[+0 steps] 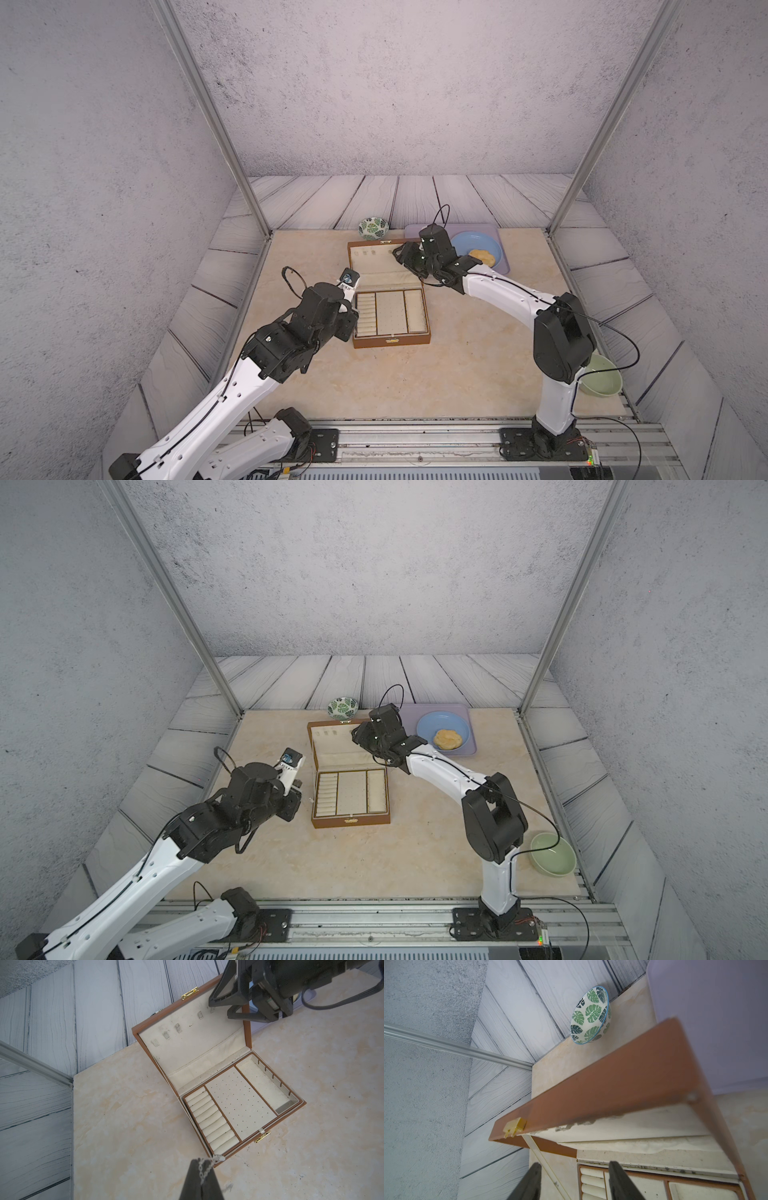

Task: Put jewelry chain into jewelry box
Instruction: Open the fastener on the jewelry box.

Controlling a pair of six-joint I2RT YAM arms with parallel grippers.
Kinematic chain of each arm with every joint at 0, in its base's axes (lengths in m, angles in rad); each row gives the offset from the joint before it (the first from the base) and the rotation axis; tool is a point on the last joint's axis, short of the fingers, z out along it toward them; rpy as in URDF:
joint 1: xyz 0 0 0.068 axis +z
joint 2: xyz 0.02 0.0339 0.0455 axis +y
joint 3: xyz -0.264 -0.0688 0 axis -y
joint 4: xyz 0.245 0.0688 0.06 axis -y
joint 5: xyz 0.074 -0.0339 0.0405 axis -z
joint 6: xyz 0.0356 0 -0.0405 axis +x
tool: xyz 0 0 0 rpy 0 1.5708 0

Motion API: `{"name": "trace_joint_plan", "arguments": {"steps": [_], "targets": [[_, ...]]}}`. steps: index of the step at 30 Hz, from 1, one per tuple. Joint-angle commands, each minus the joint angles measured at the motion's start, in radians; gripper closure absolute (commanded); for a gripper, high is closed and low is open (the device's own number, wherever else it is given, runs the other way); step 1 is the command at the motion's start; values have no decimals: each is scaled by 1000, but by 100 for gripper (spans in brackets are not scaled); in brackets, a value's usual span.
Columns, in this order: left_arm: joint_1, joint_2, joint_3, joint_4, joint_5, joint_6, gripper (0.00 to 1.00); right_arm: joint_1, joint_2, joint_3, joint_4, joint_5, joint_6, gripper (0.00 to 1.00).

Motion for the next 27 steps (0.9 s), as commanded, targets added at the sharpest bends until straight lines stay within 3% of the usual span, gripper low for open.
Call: {"name": "trace_joint_plan", "arguments": {"steps": [1,7,27], "targets": [[6,-16,-22,0,1,-13,100,5,18,38,-19,68,30,50],[6,-36,-35,15,21,-13,100,3,22,21,-7,126,85,53],[6,-52,-52,26,44,-13,100,-5,80,52,90,146,164,55]]}}
